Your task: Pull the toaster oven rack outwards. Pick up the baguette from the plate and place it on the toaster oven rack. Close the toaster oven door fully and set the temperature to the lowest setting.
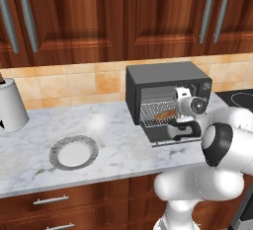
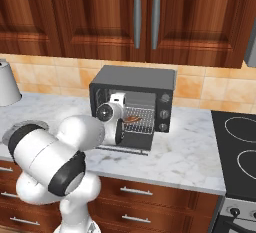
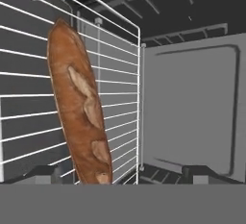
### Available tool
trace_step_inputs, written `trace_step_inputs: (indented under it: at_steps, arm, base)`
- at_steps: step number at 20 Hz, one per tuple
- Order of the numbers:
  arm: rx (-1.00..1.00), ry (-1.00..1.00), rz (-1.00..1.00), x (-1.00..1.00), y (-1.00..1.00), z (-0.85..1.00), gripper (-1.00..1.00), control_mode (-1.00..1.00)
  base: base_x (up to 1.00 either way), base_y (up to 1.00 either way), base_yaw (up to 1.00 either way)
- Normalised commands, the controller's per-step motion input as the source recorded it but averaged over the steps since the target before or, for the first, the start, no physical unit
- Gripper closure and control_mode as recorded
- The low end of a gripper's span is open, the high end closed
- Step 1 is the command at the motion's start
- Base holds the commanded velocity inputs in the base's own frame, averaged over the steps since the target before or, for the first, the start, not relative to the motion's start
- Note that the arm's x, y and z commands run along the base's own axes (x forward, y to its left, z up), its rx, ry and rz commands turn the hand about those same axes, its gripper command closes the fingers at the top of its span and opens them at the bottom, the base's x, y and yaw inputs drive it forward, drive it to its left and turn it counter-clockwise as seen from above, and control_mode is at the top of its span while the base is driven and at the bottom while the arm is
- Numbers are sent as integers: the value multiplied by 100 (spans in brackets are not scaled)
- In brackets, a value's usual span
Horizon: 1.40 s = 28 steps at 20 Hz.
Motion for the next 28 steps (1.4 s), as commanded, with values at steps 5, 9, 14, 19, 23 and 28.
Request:
trace_step_inputs:
  at_steps: [5,9,14,19,23,28]
  arm:
    - [0,7,7,-10,-21,55,-100,-100]
    - [0,9,7,-13,-25,51,-100,-100]
    - [0,17,7,-22,-26,49,-100,-100]
    - [0,22,10,-29,-21,40,-100,-100]
    - [0,19,11,-30,-11,25,-100,-100]
    - [0,12,17,-44,-6,17,-100,-100]
  base:
    - [0,0,0]
    - [0,0,0]
    - [0,0,0]
    - [0,0,0]
    - [0,0,0]
    - [0,0,0]
